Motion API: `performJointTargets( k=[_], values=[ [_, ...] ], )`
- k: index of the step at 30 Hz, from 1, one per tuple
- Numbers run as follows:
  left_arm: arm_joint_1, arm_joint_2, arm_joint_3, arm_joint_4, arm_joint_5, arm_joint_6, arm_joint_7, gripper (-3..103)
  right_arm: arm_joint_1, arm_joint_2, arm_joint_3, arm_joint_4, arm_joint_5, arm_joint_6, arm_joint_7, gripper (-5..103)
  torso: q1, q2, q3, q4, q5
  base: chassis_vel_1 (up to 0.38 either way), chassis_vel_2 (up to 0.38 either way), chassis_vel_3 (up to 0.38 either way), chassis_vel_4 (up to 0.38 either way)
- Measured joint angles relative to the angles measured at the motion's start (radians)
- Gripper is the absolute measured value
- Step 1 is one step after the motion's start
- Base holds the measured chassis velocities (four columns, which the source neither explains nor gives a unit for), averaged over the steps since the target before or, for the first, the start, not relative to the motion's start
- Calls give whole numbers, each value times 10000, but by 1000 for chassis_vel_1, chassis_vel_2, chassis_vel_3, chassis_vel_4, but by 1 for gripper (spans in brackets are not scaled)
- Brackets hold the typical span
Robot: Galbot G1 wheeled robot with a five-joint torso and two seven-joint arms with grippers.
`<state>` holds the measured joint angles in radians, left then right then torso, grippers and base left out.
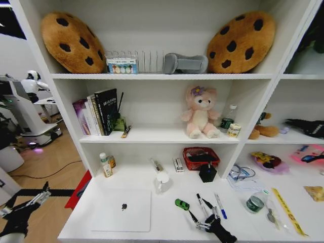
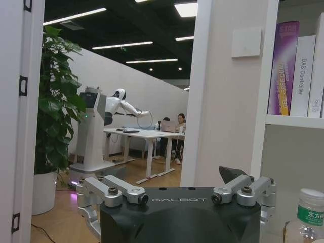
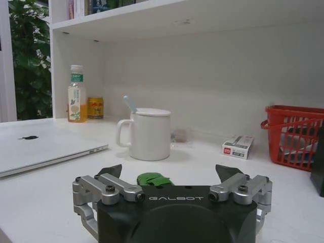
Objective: Organize the objects on the table.
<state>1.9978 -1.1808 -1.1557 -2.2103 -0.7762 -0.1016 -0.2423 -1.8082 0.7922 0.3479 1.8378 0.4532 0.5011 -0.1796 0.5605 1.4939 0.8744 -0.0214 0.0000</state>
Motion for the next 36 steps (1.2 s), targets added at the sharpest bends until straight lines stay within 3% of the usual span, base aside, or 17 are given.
performJointTargets(
  k=[11,30,34,36],
  values=[
    [-27,-120,29,-369,35,167,-50,100,1615,-886,-1492,-407,737,-577,-58,100,1,0,0,0,0,0,0,0,0],
    [42,-212,375,-347,236,85,60,100,2870,-1093,-2829,-589,1463,-1463,351,103,1,0,0,0,-1,0,0,0,0],
    [38,-246,351,-327,184,54,23,100,2983,-1155,-2957,-546,1615,-1628,446,100,1,0,0,0,0,0,0,0,0],
    [51,-264,312,-328,125,14,8,100,3058,-1243,-3074,-594,1642,-1691,482,91,1,0,0,1,-2,0,0,0,0]
  ],
)
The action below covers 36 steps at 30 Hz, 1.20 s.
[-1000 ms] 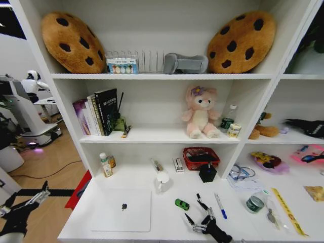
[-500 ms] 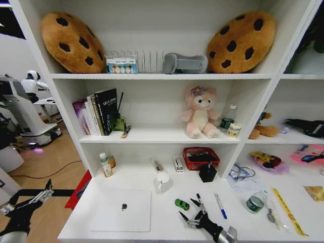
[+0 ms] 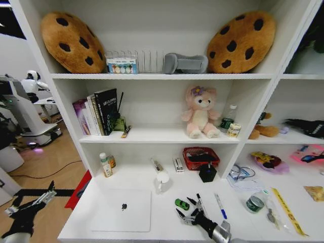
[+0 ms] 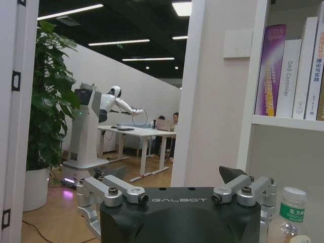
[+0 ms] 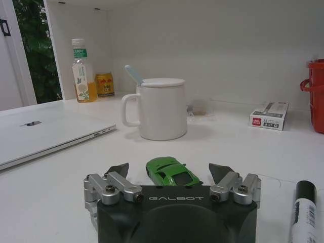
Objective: Organize the objects on the table.
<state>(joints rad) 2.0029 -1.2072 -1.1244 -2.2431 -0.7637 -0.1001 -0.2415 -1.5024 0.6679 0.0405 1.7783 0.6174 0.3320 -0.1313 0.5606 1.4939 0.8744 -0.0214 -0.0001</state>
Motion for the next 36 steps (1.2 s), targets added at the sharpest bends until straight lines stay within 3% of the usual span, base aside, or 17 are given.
performJointTargets(
  k=[1,9,11,14,26,31,36],
  values=[
    [0,0,0,0,0,0,0,100,0,0,0,0,0,0,0,91,0,0,0,0,0,0,0,0,0],
    [-5,-17,3,37,-47,-54,-13,100,-223,4,116,-53,-139,-14,35,54,0,2,0,-2,1,0,0,0,0],
    [-15,-16,10,36,-52,-54,-19,100,-260,4,147,-34,-165,-10,35,54,0,2,0,-1,1,0,0,0,0],
    [-52,5,53,29,-61,-54,-31,100,-420,1,330,100,-238,9,30,37,0,2,0,-1,1,0,0,0,0],
    [-48,-12,85,35,-65,-65,-35,100,-1024,63,940,563,-357,53,-7,36,0,1,0,0,3,0,0,0,0],
    [-81,-88,198,47,15,-75,-41,100,-2430,-157,2564,2218,-406,226,-158,36,0,1,-1,-4,1,0,0,0,0],
    [-107,-160,316,-4,139,-90,-40,100,-2888,-529,3425,3675,-165,265,-92,36,0,1,-1,-2,-1,0,0,0,0]
  ],
)
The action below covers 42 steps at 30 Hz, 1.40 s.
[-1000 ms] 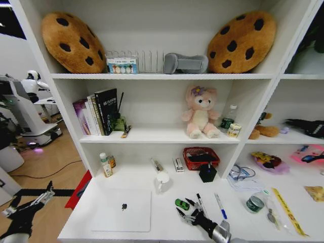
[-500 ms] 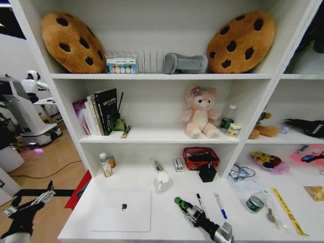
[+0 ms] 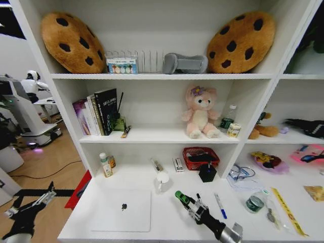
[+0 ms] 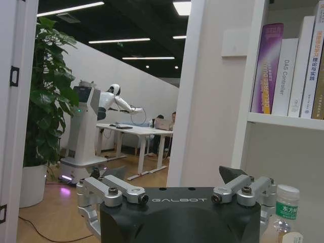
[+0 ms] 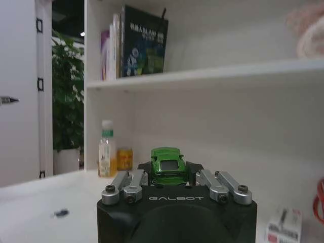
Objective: Organize the objects on the table.
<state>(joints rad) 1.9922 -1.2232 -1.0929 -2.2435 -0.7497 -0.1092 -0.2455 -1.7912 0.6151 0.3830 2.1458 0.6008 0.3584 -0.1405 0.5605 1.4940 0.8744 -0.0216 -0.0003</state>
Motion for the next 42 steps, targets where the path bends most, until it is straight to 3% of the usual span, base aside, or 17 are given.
performJointTargets(
  k=[7,8,9,11,12,17,20,22,25,33,42],
  values=[
    [117,-48,-89,-128,6,-92,94,100,1427,-410,193,1513,1264,-807,736,36,0,1,0,1,2,0,0,0,0],
    [199,-30,-155,-134,-8,-155,141,100,2766,-532,-146,1761,2025,-1296,1135,36,0,1,0,6,1,0,0,0,0],
    [199,-30,-155,-134,-8,-155,141,100,2766,-532,-146,1761,2025,-1296,1135,36,0,1,0,6,1,0,0,0,0],
    [269,6,-227,-174,-38,-215,172,100,4522,-602,-703,1834,3049,-1937,1585,36,1,0,1,3,4,0,0,0,0],
    [269,6,-227,-174,-38,-215,172,100,4522,-602,-703,1834,3049,-1937,1585,36,1,0,1,3,4,0,0,0,0],
    [282,-47,-180,-229,-12,-241,184,100,7748,-532,-2007,1529,4288,-2825,2308,36,1,-1,1,1,2,0,0,0,0],
    [283,-89,-115,-279,46,-241,192,100,8552,-456,-2525,1358,4512,-3061,2551,36,0,-1,1,2,2,0,0,0,0],
    [280,-203,42,-389,233,-242,202,100,10227,-170,-3651,768,4842,-3405,2919,36,1,-1,1,1,1,0,0,0,0],
    [287,-296,135,-458,363,-242,202,100,11416,135,-4603,144,4947,-3581,3095,36,1,-1,2,3,2,0,0,0,0],
    [327,-520,179,-496,494,-244,199,100,13533,868,-6661,-1669,4995,-4145,3615,36,1,-2,2,1,3,0,0,0,0],
    [295,-702,385,-448,702,-273,198,100,14508,1240,-7344,-2414,4917,-4857,4276,36,1,-1,1,1,1,0,0,0,0]
  ],
)
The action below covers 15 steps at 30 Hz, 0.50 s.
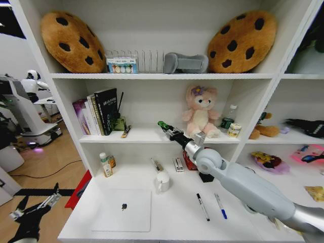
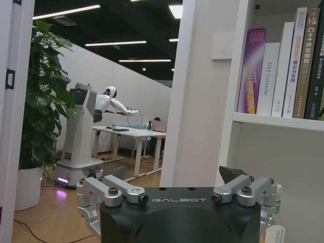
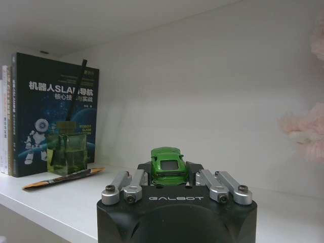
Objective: Organize the objects on the table.
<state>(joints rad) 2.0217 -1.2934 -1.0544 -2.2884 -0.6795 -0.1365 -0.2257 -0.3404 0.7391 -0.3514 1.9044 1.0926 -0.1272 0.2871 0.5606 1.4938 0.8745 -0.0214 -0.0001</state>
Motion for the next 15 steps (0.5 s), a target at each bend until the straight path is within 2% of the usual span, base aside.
performJointTargets(
  k=[8,15],
  values=[
    [-48,69,93,88,26,-19,-3,100,-98,-65,-119,-88,78,-554,605,36,0,1,0,-3,2,0,0,0,0],
    [-39,69,205,90,77,-35,-4,100,-117,-14,-125,-96,83,-637,786,36,0,1,0,-1,1,0,0,0,0]
  ],
)
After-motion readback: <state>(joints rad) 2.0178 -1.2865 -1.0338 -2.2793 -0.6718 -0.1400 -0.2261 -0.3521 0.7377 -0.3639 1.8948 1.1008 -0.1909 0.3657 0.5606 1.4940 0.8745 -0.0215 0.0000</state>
